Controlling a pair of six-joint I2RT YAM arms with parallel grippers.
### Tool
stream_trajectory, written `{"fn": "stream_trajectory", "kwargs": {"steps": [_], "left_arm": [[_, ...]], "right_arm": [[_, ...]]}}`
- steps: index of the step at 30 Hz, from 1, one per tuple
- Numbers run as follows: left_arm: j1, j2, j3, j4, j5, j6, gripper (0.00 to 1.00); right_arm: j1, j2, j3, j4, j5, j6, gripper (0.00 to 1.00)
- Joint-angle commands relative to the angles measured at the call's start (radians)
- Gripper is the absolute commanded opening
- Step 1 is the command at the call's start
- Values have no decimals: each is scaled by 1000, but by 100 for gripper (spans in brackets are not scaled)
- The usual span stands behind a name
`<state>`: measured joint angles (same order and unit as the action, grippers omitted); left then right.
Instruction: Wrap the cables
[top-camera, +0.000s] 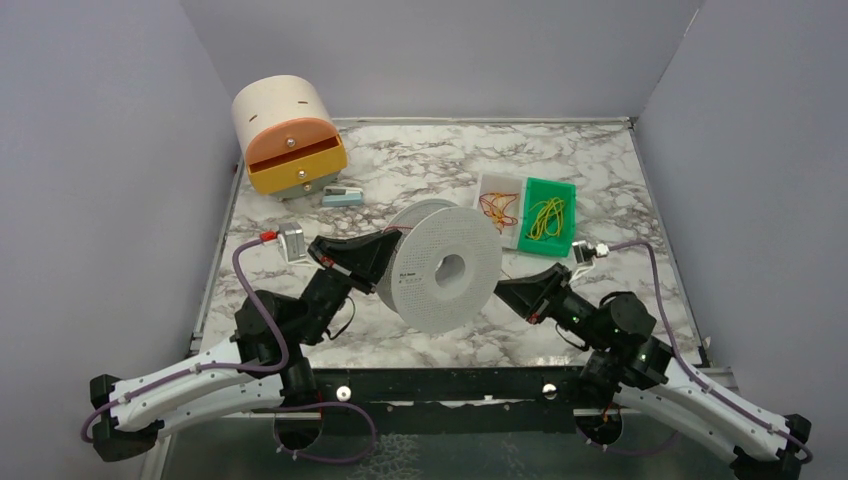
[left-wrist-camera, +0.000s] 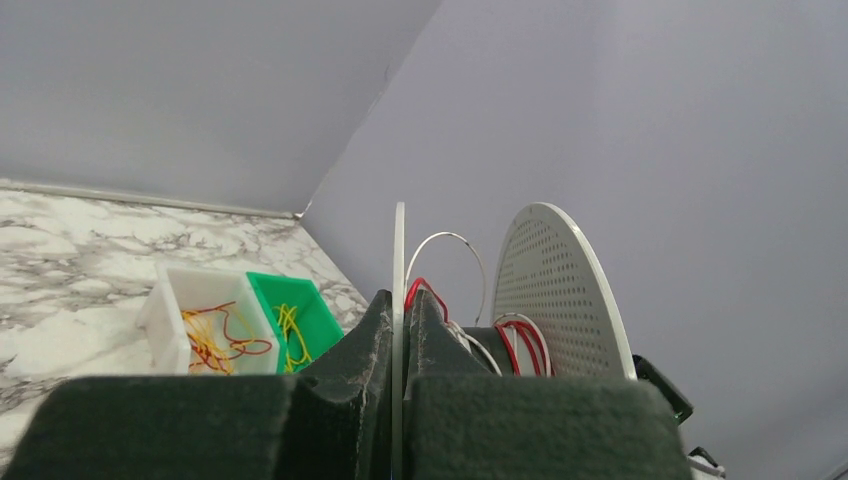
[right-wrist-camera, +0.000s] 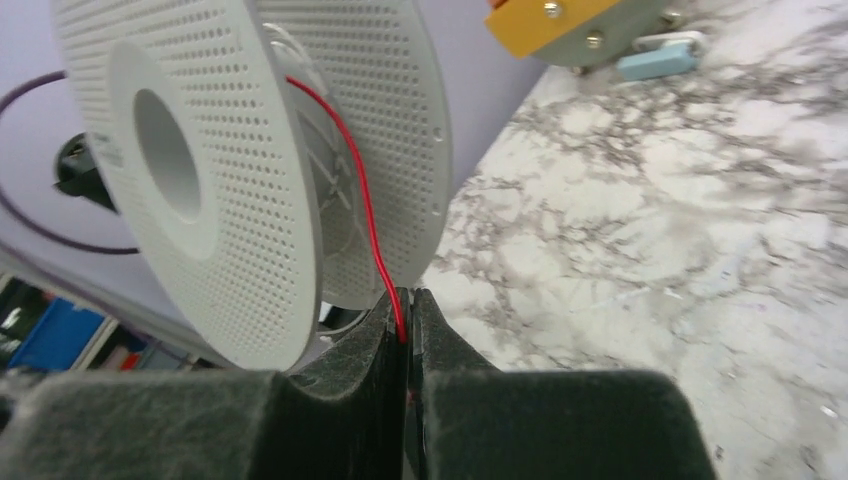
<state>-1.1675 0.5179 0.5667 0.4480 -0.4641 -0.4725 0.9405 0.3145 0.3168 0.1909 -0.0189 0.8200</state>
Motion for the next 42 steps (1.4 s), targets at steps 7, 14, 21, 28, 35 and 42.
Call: {"fn": "stream_trajectory", "kwargs": {"steps": [7, 14, 21, 28, 35, 42], "left_arm": [[-6, -35, 70, -48, -108, 70, 0], [-6, -33, 87, -77, -142, 106, 0], [-5, 24, 159, -185, -233, 166, 0], [-7, 137, 232, -261, -356, 279, 0], [-6, 328, 327, -323, -531, 441, 0], [-7, 513, 407, -327, -687, 632, 0]], "right_arm": [[-3, -20, 134, -418, 296, -64, 9], [-4, -4, 112, -440, 295, -64, 25], [-3, 25, 105, -453, 323, -66, 31], [-4, 93, 158, -489, 370, -148, 33], [-3, 152, 206, -501, 392, -243, 33], [-3, 163, 207, -474, 366, -267, 34]]}}
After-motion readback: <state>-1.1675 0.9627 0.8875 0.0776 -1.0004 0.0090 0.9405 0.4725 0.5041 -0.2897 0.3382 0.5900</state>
